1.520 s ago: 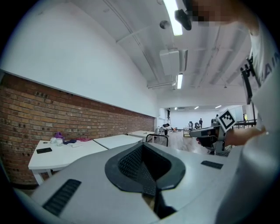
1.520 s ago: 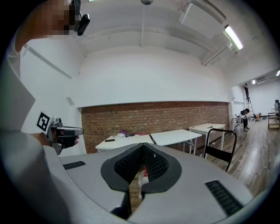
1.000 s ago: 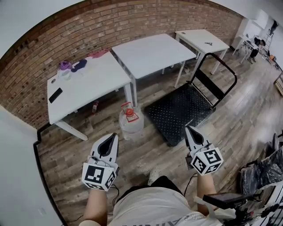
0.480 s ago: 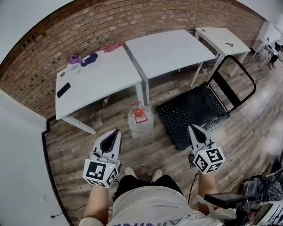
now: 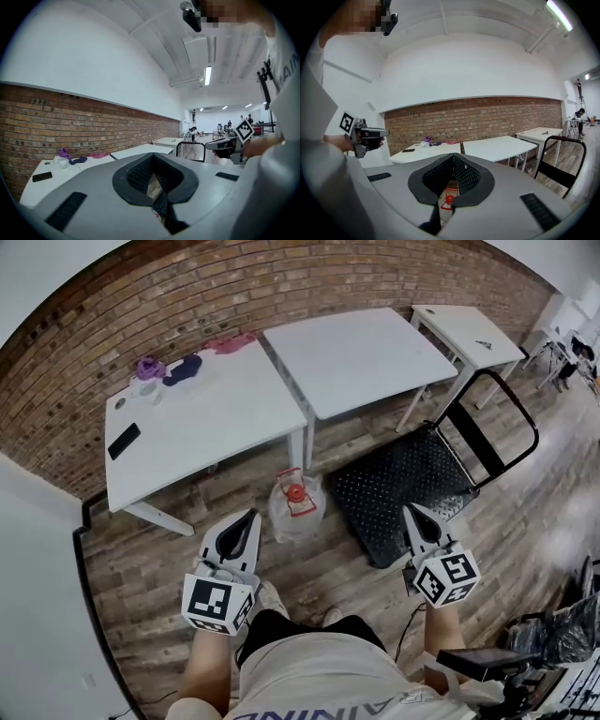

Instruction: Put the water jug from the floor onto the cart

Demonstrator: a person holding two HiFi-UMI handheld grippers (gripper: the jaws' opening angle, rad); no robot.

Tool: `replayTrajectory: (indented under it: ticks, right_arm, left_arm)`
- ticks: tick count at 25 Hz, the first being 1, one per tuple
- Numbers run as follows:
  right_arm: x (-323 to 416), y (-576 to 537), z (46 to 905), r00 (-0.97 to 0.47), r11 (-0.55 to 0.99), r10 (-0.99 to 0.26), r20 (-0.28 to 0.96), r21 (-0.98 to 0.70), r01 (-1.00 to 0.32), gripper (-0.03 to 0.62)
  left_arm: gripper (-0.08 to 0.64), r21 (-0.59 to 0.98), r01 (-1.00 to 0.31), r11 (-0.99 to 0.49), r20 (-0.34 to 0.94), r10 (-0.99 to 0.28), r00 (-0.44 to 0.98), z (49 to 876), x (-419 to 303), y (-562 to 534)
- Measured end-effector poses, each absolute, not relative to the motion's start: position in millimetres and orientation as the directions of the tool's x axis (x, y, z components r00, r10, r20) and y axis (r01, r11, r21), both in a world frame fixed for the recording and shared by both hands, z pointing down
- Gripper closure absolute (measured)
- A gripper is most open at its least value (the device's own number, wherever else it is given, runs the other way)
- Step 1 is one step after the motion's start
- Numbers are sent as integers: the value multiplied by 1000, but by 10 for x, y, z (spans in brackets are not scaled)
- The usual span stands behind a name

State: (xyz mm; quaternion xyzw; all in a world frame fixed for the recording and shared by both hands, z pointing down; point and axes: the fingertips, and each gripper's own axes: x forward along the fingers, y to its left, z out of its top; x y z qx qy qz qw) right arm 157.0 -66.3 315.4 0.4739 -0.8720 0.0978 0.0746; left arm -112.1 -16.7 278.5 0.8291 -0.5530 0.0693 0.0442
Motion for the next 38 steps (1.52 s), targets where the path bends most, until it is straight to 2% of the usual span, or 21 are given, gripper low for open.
replayTrajectory:
  ticks: [4,10,18,26,33,38]
  right_arm:
    - [1000,-918,3075,-542,540,-813,215,-71,-839,588]
    - [262,-1179,3077,-537,540,-813,226,-54,-840,588]
    - [-15,-1455,3477,-572,569,-768,289,-101,-816,586]
    - [-158,-1979,4426,-600,625,-679,422,-97,-775,579]
    - [-343,-2335,5415,-627,679,-579,521,-118,-725,515]
    - [-537,-2398,6037,-644,718,-509,572,-131,-684,432]
  left_arm:
    - [558,-78,-922,-379,178,-915,361,2844,-1666,-401]
    - [558,-36,-917,-396,192,-904,383,2976,-2363,-703]
    - [558,42,-925,-379,221,-899,378,3264,-2635,-864]
    - [558,93,-953,-288,305,-903,302,3716,-2699,-915]
    - [558,80,-971,-226,359,-902,239,4000,-2659,-980]
    - [558,41,-975,-219,401,-890,217,4229,-2571,-961]
